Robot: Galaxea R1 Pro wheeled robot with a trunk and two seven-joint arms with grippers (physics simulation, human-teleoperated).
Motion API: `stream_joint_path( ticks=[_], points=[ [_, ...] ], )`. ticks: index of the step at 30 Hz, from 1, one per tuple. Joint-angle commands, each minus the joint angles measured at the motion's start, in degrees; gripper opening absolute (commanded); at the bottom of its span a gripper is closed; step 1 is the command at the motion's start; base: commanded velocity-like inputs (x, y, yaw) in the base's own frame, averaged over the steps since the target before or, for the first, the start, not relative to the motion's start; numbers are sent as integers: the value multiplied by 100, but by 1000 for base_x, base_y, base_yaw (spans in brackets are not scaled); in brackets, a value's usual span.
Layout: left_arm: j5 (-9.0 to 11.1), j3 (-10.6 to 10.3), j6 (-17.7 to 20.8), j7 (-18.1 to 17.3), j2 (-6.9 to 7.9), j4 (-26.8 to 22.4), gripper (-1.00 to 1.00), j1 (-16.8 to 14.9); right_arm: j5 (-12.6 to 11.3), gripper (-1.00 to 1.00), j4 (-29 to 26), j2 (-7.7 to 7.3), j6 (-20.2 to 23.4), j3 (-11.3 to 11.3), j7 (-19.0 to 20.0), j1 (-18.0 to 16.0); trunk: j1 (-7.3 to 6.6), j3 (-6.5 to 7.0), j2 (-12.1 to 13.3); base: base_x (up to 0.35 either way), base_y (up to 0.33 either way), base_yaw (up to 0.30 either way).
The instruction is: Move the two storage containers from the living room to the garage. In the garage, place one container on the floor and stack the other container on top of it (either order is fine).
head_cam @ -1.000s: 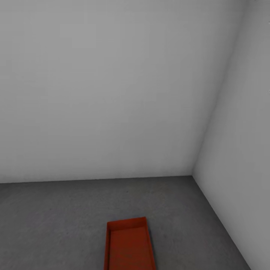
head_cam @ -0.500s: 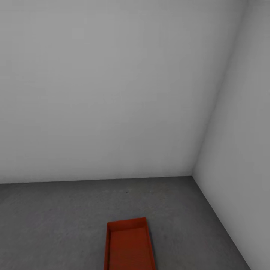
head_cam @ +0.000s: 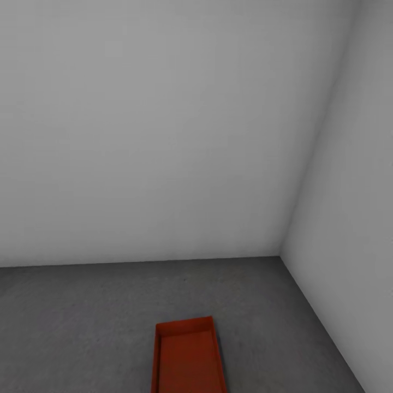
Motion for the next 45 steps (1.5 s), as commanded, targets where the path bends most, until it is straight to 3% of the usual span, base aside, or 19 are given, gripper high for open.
stream_joint_path(
  ticks=[1,15,45],
  points=[
    [-5,43,-19,6,-3,4,100,-5,-52,100,17,0,-33,49,-1,-7,1,-12,-11,-140,0,0],
    [-13,40,-19,6,-24,4,100,-5,-51,100,20,-21,-89,40,1,-9,1,-12,-11,-199,0,-19],
    [-7,41,-26,6,-10,4,100,-5,-60,100,24,-24,-50,40,16,-7,1,-12,-11,0,0,-245]
  ],
)
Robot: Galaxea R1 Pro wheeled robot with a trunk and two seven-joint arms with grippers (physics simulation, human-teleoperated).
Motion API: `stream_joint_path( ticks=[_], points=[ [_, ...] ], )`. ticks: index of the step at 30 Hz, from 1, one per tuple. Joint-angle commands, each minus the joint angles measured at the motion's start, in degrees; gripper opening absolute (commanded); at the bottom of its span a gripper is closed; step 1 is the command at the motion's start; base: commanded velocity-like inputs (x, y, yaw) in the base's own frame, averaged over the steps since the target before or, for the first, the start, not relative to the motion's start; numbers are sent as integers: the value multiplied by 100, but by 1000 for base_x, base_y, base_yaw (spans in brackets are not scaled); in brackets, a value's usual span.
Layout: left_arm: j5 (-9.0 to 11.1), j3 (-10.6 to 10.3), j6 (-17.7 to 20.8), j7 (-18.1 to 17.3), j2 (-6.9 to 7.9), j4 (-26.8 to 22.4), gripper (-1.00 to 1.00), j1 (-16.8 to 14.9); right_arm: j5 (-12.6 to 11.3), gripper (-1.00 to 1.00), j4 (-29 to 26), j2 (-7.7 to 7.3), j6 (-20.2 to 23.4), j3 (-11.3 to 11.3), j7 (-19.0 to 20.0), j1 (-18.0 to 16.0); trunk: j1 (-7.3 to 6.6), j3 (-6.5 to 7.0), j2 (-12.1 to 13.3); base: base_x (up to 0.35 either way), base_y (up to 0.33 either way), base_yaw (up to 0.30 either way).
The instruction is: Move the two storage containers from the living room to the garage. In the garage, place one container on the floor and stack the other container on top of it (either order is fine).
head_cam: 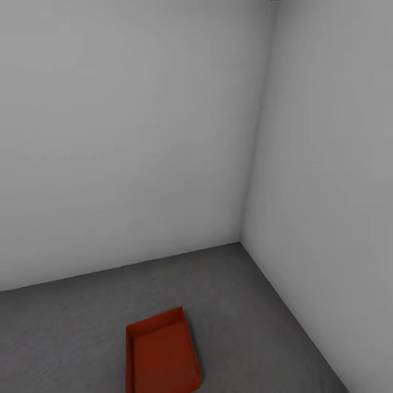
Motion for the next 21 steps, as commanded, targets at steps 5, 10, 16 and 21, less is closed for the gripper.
stream_joint_path(
  ticks=[5,10,16,21],
  points=[
    [-1,38,-16,6,0,2,100,-4,-52,100,18,3,-33,48,-2,-11,3,-12,-12,0,0,-254],
    [-8,39,-16,6,-5,2,100,-4,-52,100,16,3,-33,48,-2,-10,3,-12,-12,0,0,-254],
    [-14,36,-5,6,-18,2,100,-4,-52,100,18,4,-33,48,-2,-9,3,-12,-12,0,0,-254],
    [-17,35,-2,6,-32,2,100,-4,-52,100,19,3,-33,48,-2,-10,3,-12,-12,0,0,-254]
  ],
)
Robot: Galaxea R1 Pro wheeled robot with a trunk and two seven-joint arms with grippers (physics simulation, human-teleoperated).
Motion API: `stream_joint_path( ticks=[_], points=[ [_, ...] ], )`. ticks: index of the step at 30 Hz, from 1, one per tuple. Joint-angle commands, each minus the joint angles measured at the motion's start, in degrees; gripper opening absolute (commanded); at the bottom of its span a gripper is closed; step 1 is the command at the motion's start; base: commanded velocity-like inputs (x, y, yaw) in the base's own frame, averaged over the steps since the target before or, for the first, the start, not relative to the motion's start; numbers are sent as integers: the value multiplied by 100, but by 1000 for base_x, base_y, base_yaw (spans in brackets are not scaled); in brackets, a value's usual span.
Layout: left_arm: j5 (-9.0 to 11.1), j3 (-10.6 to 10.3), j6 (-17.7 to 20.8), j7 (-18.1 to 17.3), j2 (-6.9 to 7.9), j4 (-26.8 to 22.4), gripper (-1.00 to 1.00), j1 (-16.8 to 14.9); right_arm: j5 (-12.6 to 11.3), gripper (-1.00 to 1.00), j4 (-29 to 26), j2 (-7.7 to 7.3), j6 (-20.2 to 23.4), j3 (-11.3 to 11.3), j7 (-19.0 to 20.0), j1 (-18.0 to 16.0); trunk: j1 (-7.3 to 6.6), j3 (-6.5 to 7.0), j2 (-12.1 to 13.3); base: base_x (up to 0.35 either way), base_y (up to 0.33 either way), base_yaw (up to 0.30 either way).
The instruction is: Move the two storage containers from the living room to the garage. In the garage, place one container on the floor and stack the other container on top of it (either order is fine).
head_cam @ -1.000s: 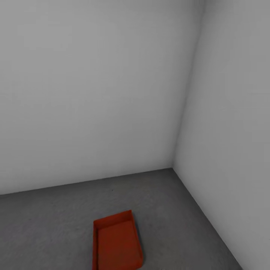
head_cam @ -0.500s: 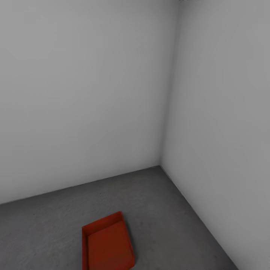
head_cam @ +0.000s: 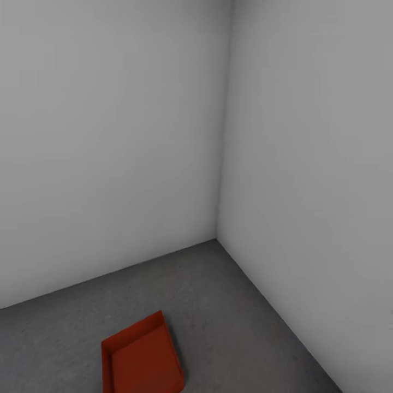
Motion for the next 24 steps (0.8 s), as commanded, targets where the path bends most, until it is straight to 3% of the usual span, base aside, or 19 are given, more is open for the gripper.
stream_joint_path(
  ticks=[1,24],
  points=[
    [-1,41,-16,6,-1,2,100,-4,-52,100,19,3,-33,48,-2,-8,3,-12,-12,0,0,-254],
    [-2,41,-16,6,-5,2,100,-4,-52,100,19,7,-33,48,0,-9,3,26,-12,0,0,-254]
  ],
)
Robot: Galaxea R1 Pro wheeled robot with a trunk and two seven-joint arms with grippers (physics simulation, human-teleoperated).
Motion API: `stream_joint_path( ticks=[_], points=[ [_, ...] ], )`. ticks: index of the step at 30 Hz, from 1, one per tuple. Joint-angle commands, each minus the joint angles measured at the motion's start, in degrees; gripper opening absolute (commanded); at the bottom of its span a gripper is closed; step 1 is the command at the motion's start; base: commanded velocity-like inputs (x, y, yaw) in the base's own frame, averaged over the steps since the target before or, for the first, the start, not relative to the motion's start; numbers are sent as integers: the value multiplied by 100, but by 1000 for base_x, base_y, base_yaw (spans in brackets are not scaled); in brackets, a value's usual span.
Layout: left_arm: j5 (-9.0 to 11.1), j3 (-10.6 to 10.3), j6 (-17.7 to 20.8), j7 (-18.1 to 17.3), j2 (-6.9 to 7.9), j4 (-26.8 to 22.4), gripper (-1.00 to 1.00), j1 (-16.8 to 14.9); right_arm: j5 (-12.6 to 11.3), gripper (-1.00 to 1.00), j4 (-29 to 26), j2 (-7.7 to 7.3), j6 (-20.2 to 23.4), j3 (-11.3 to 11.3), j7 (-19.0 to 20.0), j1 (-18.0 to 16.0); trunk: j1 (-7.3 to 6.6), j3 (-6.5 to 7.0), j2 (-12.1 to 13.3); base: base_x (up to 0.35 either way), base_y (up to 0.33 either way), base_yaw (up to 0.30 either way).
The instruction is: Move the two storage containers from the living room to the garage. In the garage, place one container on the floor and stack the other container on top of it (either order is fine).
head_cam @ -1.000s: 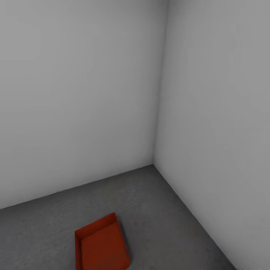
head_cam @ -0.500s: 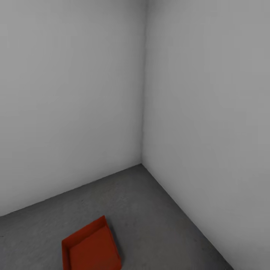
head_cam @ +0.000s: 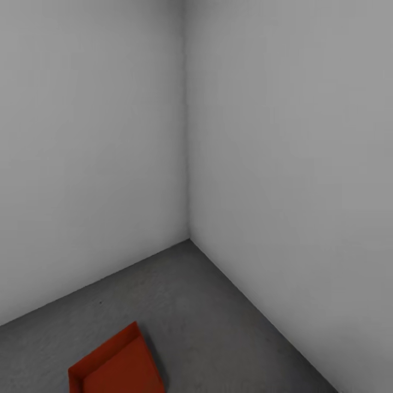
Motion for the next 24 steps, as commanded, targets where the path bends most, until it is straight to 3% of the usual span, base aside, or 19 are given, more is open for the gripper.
stream_joint_path(
  ticks=[1,10,12,24],
  points=[
    [-1,42,-17,6,-2,2,100,-4,-52,100,19,4,-33,48,-2,-9,3,-9,-12,0,0,-254],
    [-1,42,-17,6,-2,2,100,-4,-49,100,19,8,-33,48,6,-9,3,17,-12,0,0,-253],
    [-7,37,8,6,-62,2,100,-4,-48,100,18,8,-33,48,1,-10,3,28,-12,0,0,-209],
    [-10,41,27,6,-77,2,100,-3,-43,100,18,9,-32,56,1,-6,3,77,-12,0,0,-23]
  ],
)
